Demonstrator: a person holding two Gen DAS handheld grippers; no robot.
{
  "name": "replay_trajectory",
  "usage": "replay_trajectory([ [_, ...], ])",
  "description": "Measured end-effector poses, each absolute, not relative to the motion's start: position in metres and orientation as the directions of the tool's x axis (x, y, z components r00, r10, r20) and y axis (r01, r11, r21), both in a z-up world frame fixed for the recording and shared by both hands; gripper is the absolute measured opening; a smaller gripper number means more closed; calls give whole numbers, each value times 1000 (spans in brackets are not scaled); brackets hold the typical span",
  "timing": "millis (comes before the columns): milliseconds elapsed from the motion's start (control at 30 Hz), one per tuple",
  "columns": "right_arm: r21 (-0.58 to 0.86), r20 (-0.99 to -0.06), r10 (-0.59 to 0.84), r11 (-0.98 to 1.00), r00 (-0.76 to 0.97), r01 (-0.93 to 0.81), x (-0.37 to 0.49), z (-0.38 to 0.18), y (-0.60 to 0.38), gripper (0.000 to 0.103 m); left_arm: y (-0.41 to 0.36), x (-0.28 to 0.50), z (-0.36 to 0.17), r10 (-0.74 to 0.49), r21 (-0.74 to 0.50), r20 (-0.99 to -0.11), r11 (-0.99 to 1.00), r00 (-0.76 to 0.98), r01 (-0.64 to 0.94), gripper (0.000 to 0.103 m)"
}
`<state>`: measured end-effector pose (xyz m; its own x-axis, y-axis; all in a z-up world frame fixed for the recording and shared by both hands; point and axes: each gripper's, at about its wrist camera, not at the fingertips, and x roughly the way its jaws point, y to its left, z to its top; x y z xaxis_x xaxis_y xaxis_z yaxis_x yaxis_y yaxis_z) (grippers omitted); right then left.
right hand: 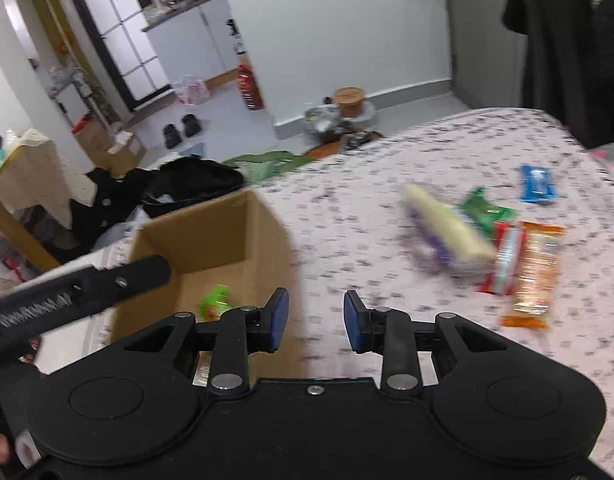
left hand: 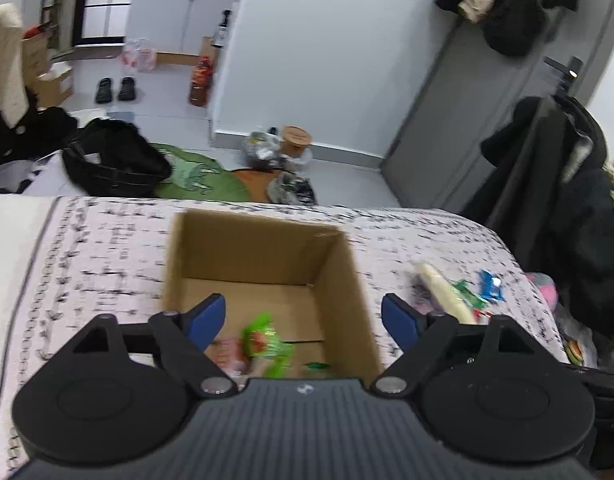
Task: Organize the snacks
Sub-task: 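Lower both snacks into the cardboard box and open both grippers, then grasp the long clear bread bag with left gripper while right grasps the orange-wrapped biscuit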
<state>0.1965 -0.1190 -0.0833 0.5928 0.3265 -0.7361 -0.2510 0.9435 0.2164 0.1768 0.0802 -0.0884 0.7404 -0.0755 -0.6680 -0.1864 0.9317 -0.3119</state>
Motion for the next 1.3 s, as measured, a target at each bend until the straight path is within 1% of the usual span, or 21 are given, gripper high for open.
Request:
replay_trajectory([
  [33, 210, -736, 315, 948, 599, -240, 195, -83, -127, 33, 73, 179, -89, -85, -308, -668, 936, 739, -172, 85],
  [100, 196, -736, 291, 956, 611, -219, 194, -82, -141, 40, 60, 184, -89, -93, -292, -676, 944, 731, -151, 85],
  [233, 185, -738, 253, 967, 626, -173, 194, -79, -169, 42, 34, 192, -88, -125, -295, -685, 948, 718, -116, 89],
  [400, 180, -729, 228, 974, 645, -141, 197, -77, -195, 51, 9, 199, -84, -148, -293, -684, 952, 714, -83, 93],
  [667, 187, -735, 201, 978, 648, -90, 203, -81, -227, 59, -19, 210, -82, -176, -289, -683, 957, 709, -40, 98],
  [733, 183, -737, 196, 979, 647, -89, 206, -82, -232, 64, -25, 214, -83, -186, -285, -688, 958, 702, -26, 99],
  [800, 172, -733, 190, 981, 654, -92, 208, -82, -237, 79, -31, 218, -84, -190, -284, -691, 959, 697, -20, 99],
  [867, 165, -729, 179, 983, 661, -84, 212, -82, -243, 82, -37, 223, -87, -194, -286, -696, 958, 691, -19, 102],
  [1133, 187, -750, 180, 981, 636, -57, 230, -100, -261, 82, -56, 248, -97, -211, -302, -707, 953, 675, -18, 103],
  [1300, 205, -764, 189, 978, 617, -45, 241, -112, -267, 75, -69, 259, -102, -177, -251, -703, 968, 689, -8, 102],
])
